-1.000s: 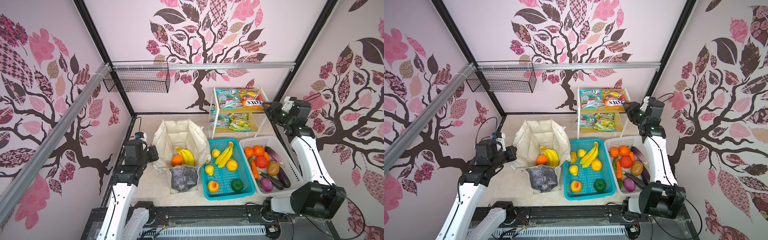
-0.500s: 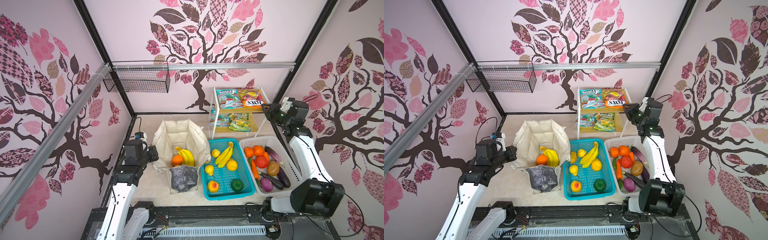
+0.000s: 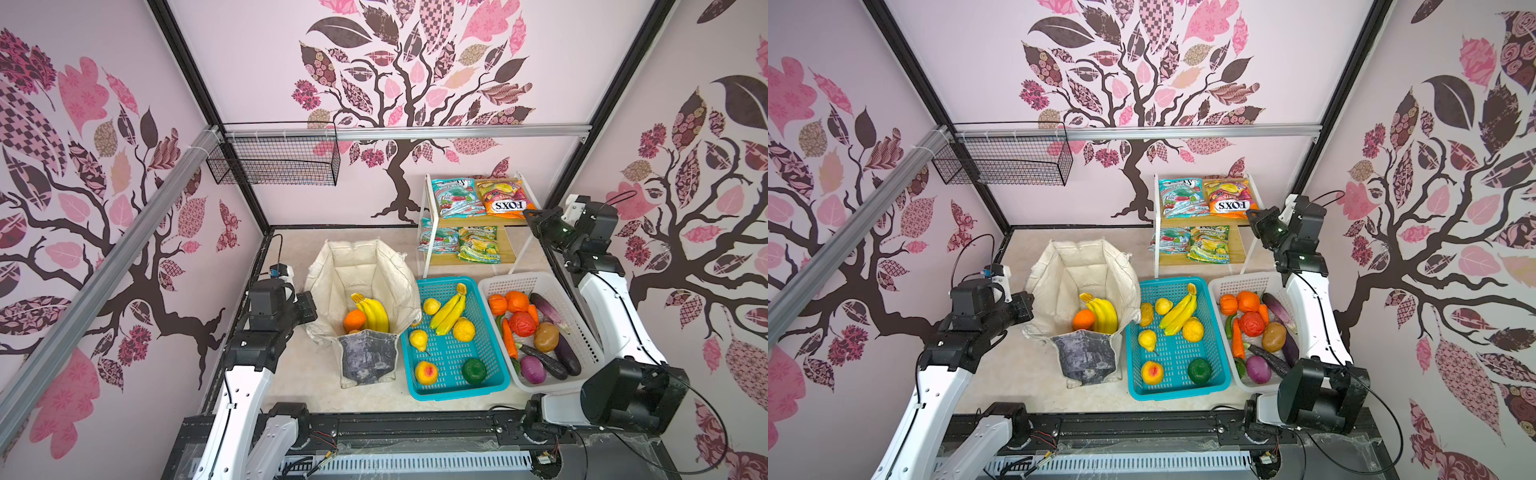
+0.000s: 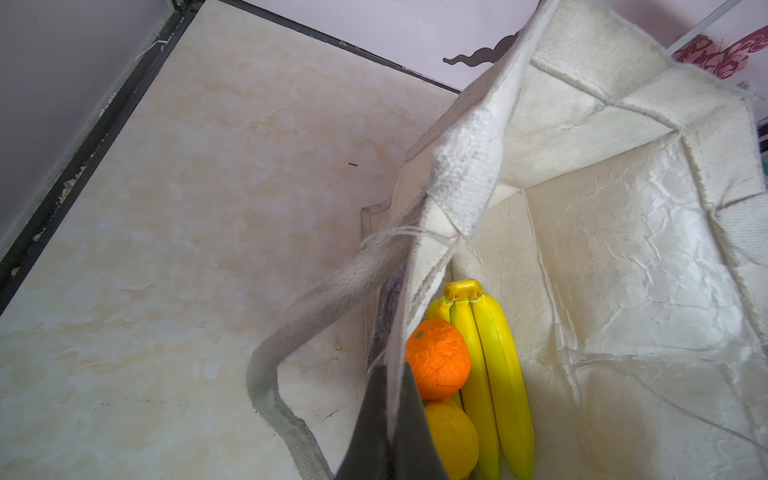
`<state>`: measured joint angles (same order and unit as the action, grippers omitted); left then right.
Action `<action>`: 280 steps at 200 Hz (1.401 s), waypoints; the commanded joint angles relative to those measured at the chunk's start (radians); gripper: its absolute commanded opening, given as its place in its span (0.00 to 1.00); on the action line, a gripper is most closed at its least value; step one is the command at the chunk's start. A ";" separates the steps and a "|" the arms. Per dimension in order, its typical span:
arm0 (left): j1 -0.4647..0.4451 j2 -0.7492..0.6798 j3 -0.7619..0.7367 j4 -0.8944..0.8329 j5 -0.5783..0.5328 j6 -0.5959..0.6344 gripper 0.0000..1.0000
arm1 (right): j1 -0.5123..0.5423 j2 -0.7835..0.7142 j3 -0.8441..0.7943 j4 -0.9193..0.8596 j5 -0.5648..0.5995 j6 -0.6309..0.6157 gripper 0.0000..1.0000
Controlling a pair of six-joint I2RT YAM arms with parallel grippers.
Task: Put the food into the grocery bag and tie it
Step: 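Grasp the orange FOX'S candy bag with the right gripper and lift it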
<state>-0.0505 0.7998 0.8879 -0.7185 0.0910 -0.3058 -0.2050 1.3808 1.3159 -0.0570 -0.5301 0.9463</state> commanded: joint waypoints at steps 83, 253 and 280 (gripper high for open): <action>-0.003 -0.003 -0.021 0.024 -0.005 0.014 0.00 | 0.001 0.008 0.244 -0.049 -0.101 -0.081 0.00; -0.003 -0.009 -0.021 0.021 -0.015 0.016 0.00 | 0.073 -0.127 0.508 -0.245 -0.175 -0.193 0.00; -0.003 -0.010 -0.021 0.021 -0.016 0.016 0.00 | 0.147 -0.161 0.547 -0.302 -0.181 -0.227 0.00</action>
<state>-0.0505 0.8009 0.8879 -0.7193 0.0818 -0.3054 -0.1070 1.2976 1.7817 -0.3359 -0.6888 0.7738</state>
